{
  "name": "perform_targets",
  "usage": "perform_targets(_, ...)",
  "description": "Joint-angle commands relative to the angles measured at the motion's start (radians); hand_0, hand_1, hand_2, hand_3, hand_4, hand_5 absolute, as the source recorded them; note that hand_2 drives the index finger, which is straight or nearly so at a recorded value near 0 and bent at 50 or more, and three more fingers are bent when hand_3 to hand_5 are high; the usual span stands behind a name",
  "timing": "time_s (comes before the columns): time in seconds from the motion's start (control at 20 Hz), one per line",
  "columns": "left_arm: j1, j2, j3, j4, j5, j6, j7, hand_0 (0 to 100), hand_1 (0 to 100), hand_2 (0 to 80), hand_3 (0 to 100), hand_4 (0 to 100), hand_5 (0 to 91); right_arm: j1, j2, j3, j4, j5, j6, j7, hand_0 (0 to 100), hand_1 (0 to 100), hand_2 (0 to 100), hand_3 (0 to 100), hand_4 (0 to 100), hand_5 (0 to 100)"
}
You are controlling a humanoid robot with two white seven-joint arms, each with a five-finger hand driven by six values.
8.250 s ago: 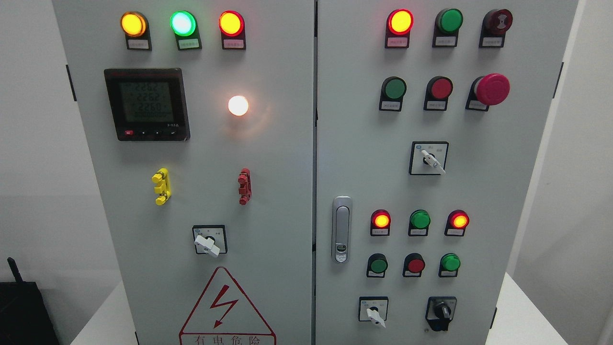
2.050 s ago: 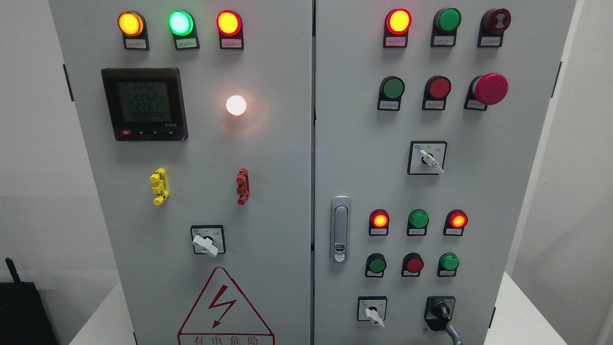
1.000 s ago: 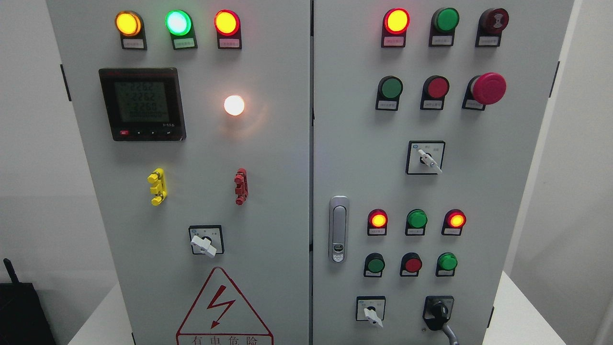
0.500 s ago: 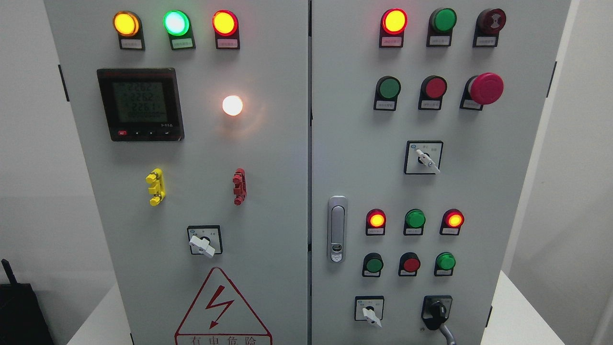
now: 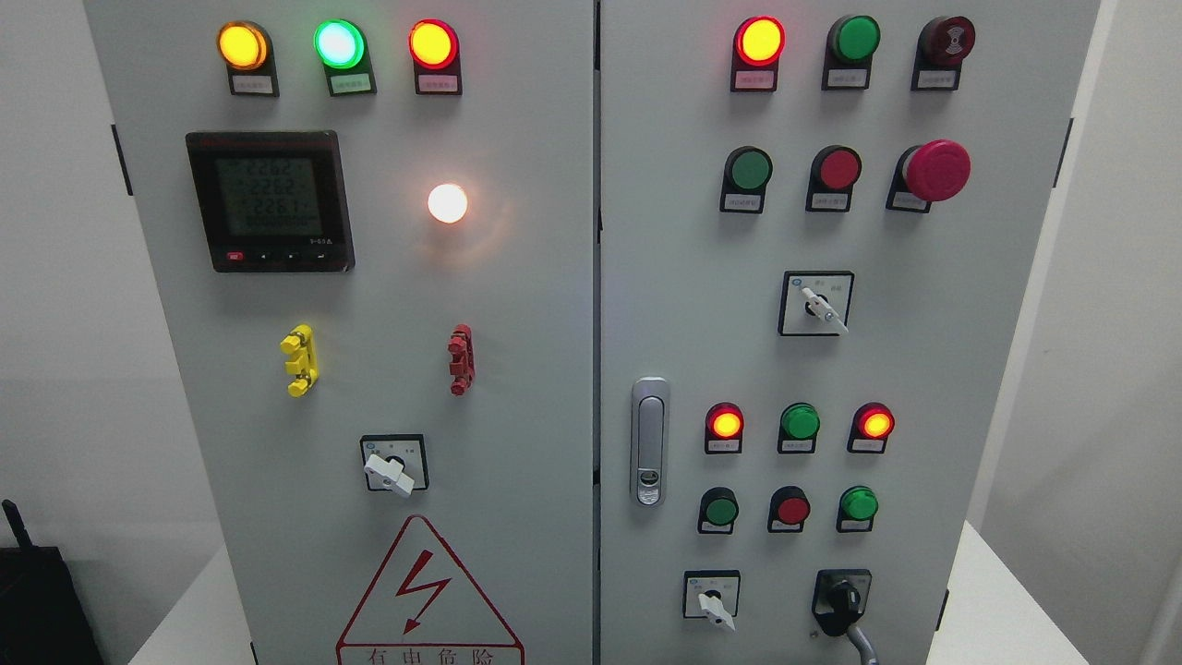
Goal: Trip black knob to open circuit
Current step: 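Twist the black knob with the right hand to trip it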
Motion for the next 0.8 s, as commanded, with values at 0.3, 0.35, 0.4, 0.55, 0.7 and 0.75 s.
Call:
perform_targets(0.3,0.0,0.0,0.001,0.001,0.002,0.001,0.0,12,39,0.0,0,0,0.0,-0.019,0.008,0.031,-0.029,0.008,-0.007,0.023,95,98,0,100,100,92)
perform_targets(0.35,0.0,0.0,0.001,0.001,0.002,0.001,0.0,12,39,0.0,0,0,0.0,-0.017,0.008,0.033,-0.029,0.008,-0.007,0.023,95,98,0,100,100,92)
perform_targets(0.4,0.0,0.0,0.001,0.001,0.002,0.0,0.0,12,39,0.0,0,0,0.0,-0.017,0.008,0.034,-0.029,0.008,-0.007,0.023,95,98,0,100,100,92)
perform_targets(0.55,0.0,0.0,0.001,0.001,0.002,0.001,0.0,12,39,0.0,0,0,0.0,-0.02,0.008,0.044,-0.028,0.008,-0.007,0.023,95,98,0,100,100,92)
perform_targets(0.7,0.0,0.0,0.001,0.001,0.002,0.001,0.0,12,39,0.0,0,0,0.0,-0.025,0.019,0.047,-0.028,0.008,-0.007,0.023,95,98,0,100,100,92)
perform_targets(0.75,0.0,0.0,0.001,0.001,0.002,0.001,0.0,12,39,0.0,0,0,0.0,-0.025,0.022,0.05,-0.028,0.009,-0.004,0.023,95,98,0,100,100,92)
